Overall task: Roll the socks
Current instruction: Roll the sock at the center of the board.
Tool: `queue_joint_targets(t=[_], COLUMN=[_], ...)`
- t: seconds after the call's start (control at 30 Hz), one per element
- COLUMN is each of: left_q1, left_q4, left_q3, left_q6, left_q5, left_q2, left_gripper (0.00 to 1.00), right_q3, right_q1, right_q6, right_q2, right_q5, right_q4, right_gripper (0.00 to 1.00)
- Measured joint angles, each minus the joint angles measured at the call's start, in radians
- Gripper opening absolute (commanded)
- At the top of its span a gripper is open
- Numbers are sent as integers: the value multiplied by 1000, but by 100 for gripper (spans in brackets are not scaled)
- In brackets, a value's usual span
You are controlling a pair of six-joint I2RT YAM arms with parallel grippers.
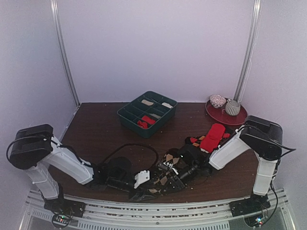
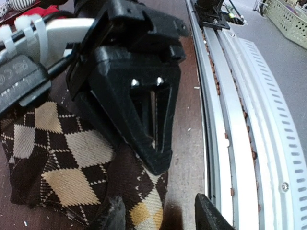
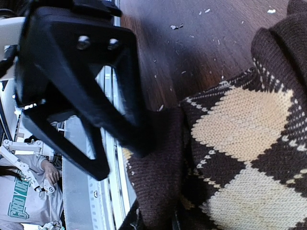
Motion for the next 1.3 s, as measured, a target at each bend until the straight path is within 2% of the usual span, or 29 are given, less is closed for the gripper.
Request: queue_joint_targets(t=[0.1,0.2,0.43,0.7,0.87,0.97,1.03,1.13,1.3], left_q1=[0,0,0,0,13,33,57,89,117], left_q4=[12,17,32,21,-37,-82,-130,-208,-285], left_q3=[3,6,28,55,91,108,129,162,204], left_q6=[-1,-2,-8,-89,-202,-262,-300,-336,-365], left_q5=[-24,-47,-74,-60,-28,14,63,122,190], left_q2=[42,64,94,114,121,117,117,119,143], left_gripper=[48,43,0,0,0,0,0,0,0], right_q3=[-2,-1,2,-15,-98,-188,-237,-291,-292], right_q1=[-3,-4,-7,-6,-3,-2,15,99,195], right_q6=[0,0,0,-15,-33,-64,-111,-230,-418], right_q2=[2,5,11,-61,-233,-391,-499,-615,-585], right_q5=[-6,-13,-24,26,183,296,370,498,637], right_q4=[0,1,0,-49,-126,-132,-116,-46,38], right_gripper=[16,16,16,29,36,41,46,47,48])
